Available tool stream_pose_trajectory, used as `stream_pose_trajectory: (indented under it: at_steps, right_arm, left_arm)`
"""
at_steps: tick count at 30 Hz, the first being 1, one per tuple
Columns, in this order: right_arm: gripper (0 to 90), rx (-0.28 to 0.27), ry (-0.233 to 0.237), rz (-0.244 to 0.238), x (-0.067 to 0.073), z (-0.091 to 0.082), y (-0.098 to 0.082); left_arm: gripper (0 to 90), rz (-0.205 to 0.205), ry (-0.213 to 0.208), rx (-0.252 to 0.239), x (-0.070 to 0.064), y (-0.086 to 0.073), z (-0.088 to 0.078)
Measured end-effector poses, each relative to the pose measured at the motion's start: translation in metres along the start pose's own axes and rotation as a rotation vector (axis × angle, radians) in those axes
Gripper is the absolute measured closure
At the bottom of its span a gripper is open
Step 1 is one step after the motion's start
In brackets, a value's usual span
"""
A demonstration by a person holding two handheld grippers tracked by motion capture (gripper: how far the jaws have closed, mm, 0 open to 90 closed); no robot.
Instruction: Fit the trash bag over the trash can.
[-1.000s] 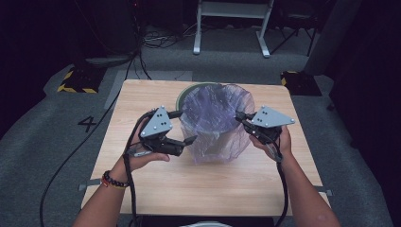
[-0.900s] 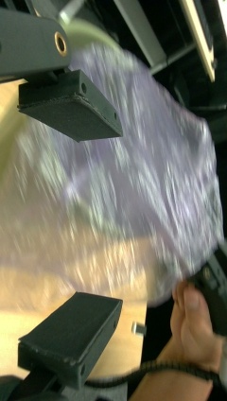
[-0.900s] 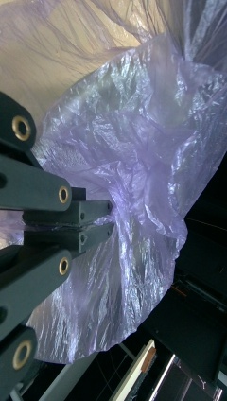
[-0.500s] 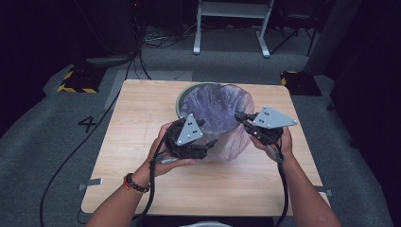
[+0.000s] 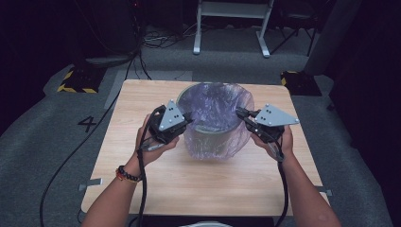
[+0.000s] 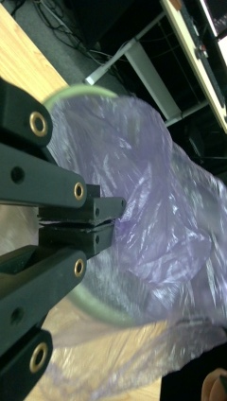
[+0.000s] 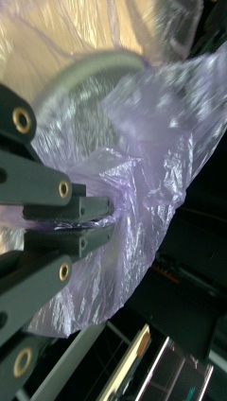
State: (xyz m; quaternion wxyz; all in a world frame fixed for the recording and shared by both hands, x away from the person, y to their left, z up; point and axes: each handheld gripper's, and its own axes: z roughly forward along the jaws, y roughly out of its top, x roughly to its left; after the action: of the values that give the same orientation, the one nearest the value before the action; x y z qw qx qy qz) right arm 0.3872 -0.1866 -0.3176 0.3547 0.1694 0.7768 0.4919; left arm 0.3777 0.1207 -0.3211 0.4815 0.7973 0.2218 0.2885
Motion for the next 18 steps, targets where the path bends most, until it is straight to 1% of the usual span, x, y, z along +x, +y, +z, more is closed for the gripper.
stream_pose_trajectory:
  at_steps: [1, 2, 4, 5, 8, 9, 10, 12, 13, 14, 16, 18]
  right_arm:
    - [82.9, 0.006, -0.019, -0.004, 0.0, 0.002, 0.0]
    - [82.8, 0.009, -0.028, -0.003, -0.001, 0.003, 0.001]
    - [81.5, 0.008, -0.034, 0.007, -0.002, 0.004, 0.001]
    - [80.3, 0.008, -0.046, 0.005, -0.003, 0.004, 0.001]
    - [75.5, 0.013, -0.07, 0.023, -0.006, 0.003, 0.0]
    - [72.7, 0.018, -0.092, 0.029, -0.008, 0.003, -0.001]
    - [69.2, 0.021, -0.1, 0.041, -0.009, 0.003, -0.001]
    - [60.8, 0.024, -0.121, 0.085, -0.014, 0.001, -0.003]
    - [56.5, 0.026, -0.117, 0.106, -0.016, 0.0, -0.004]
    - [52.8, 0.029, -0.102, 0.118, -0.017, -0.003, -0.004]
    - [46.6, 0.028, -0.104, 0.117, -0.015, -0.006, -0.004]
    - [40.7, 0.02, -0.084, 0.121, -0.012, -0.009, -0.003]
  left_arm:
    - [89.1, 0.002, 0.009, 0.005, 0.002, -0.001, 0.0]
    - [89.4, -0.009, 0.012, 0.01, 0.008, -0.003, 0.0]
    - [89.7, -0.011, 0.024, 0.016, 0.013, -0.005, 0.0]
    - [89.7, -0.021, 0.027, 0.021, 0.016, -0.007, 0.0]
    - [89.7, -0.038, 0.039, 0.028, 0.023, -0.012, 0.0]
    - [89.8, -0.043, 0.043, 0.031, 0.025, -0.013, 0.0]
    - [89.8, -0.05, 0.047, 0.032, 0.028, -0.015, -0.001]
    - [89.8, -0.071, 0.042, 0.032, 0.032, -0.019, -0.002]
    - [89.8, -0.08, 0.041, 0.034, 0.034, -0.021, -0.002]
    - [89.8, -0.082, 0.04, 0.037, 0.035, -0.022, -0.002]
    - [89.8, -0.081, 0.045, 0.047, 0.035, -0.025, -0.002]
    - [89.8, -0.085, 0.039, 0.05, 0.035, -0.028, -0.002]
